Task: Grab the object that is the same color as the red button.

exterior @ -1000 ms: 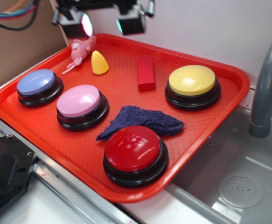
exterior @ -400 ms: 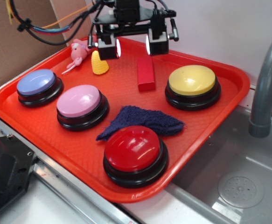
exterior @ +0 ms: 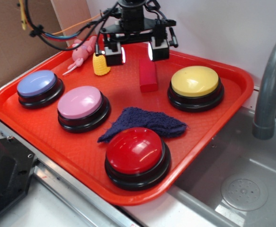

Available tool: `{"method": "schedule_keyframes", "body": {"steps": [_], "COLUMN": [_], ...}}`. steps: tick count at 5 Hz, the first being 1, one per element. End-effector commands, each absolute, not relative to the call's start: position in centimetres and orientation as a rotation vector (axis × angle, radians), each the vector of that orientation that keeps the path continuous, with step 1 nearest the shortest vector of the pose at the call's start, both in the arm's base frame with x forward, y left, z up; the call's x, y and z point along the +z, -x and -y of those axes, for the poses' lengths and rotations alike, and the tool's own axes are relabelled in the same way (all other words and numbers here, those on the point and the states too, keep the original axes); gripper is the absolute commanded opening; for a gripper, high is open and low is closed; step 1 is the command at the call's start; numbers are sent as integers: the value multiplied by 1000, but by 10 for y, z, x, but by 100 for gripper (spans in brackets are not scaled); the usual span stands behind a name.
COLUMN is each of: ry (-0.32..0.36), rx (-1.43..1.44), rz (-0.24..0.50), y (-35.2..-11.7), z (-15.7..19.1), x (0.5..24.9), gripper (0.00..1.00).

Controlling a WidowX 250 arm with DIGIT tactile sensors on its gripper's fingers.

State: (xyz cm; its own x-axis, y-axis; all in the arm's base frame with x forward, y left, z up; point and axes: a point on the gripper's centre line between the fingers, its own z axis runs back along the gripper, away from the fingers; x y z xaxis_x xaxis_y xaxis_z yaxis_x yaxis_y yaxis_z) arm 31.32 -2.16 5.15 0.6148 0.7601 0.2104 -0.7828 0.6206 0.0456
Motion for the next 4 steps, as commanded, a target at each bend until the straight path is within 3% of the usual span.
{"method": "schedule_keyframes", "body": {"steps": [1,3,4], "ry": [-56,-102,-88], "rx": [823,789,776], "rz": [192,165,159], "y": [-333,-325,-327], "z": [23,20,24], "x": [35,31,34], "gripper": [100,100,0]}}
